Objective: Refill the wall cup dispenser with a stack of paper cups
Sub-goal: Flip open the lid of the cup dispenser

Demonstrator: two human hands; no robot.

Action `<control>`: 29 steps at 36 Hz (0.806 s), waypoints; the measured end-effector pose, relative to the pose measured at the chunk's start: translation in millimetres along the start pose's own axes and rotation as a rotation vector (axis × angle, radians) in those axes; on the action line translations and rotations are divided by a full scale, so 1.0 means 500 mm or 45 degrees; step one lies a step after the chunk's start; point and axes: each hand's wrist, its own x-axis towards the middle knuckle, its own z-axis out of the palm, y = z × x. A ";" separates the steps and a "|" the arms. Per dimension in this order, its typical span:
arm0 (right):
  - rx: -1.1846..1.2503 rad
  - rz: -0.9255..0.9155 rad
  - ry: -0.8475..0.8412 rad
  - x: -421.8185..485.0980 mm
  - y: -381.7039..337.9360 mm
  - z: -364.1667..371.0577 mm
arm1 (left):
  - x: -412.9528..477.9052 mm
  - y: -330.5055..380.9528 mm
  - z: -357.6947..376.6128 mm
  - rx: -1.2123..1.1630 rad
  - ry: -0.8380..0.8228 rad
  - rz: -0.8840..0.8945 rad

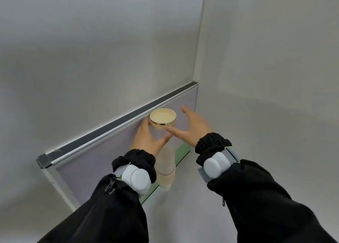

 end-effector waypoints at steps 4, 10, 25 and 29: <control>0.001 -0.007 -0.025 0.046 -0.015 0.014 | 0.020 0.007 0.007 -0.063 0.040 -0.042; -0.009 -0.015 -0.054 0.074 -0.005 0.041 | 0.035 -0.008 0.019 -0.037 0.054 -0.092; 0.041 -0.105 0.004 0.082 0.002 0.039 | 0.041 -0.015 0.017 0.050 0.069 -0.093; 0.041 -0.061 -0.043 0.089 -0.003 0.035 | 0.043 -0.017 0.015 0.067 0.081 -0.084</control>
